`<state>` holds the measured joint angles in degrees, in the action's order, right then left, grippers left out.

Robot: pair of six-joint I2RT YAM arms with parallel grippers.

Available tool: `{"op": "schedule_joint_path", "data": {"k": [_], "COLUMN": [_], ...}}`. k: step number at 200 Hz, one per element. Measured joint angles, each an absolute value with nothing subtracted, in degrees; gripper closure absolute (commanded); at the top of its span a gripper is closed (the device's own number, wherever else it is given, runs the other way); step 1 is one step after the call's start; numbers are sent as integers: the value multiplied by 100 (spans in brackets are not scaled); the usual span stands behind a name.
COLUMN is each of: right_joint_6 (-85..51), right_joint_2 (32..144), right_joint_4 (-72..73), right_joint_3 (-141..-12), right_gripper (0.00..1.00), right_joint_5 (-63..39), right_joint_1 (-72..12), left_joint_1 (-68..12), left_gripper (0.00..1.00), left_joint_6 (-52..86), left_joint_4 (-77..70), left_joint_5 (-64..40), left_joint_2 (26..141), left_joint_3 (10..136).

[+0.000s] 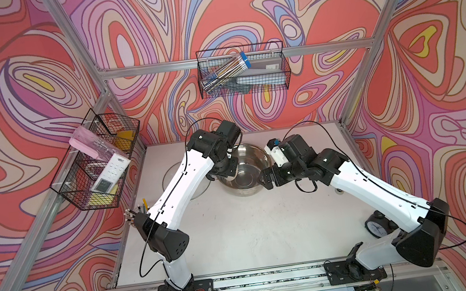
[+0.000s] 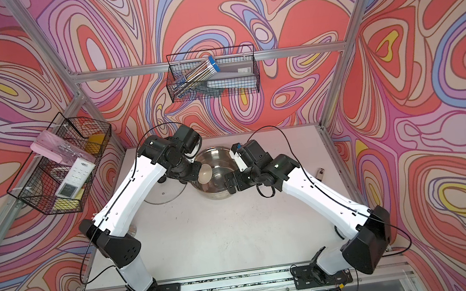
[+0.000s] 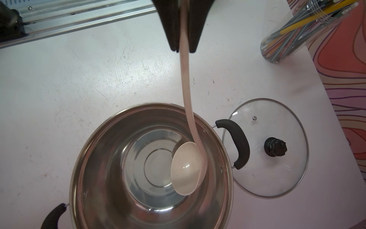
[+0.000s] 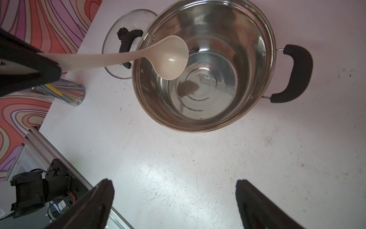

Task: Stir the soup with a spoon
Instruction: Stir the soup in the pan with a stick.

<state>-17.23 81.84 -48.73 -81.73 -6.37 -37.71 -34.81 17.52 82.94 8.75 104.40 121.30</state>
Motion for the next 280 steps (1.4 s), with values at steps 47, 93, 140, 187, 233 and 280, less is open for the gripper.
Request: {"op": "schedule_joint_path", "data": {"k": [47,93,140,187,233,280], "right_joint_6": [-1728,-1728,-1728,-1726,-1723,-1723], "right_joint_2": [8173,8173,8167,8088,8088,8088], "right_joint_4": [-4890,-4976,-4993,-5013,-5009,-5002], "right_joint_3": [-8173,-8176,-8176,-8176,-8176,-8176], "right_gripper": [2,2,2,2,2,2], "right_joint_5": [-563,-530,-528,-530,-539,-565], "right_joint_1": [-3774,-3776,-3776,-3791,-3795,-3795], "left_joint_1": [-3417,-3452,-3684,-3774,-3774,-3750], "left_gripper": [100,100,100,100,100,100], "left_joint_6": [1632,1682,1809,1973,2040,2036], "left_joint_4": [7988,7478,7227,7118,7360,7848], "left_joint_5": [1028,495,-82,-375,-233,493], "left_joint_2": [10888,10973,10989,10595,9998,9983], "left_joint_3": [12501,12505,12460,11579,11177,11323]}}
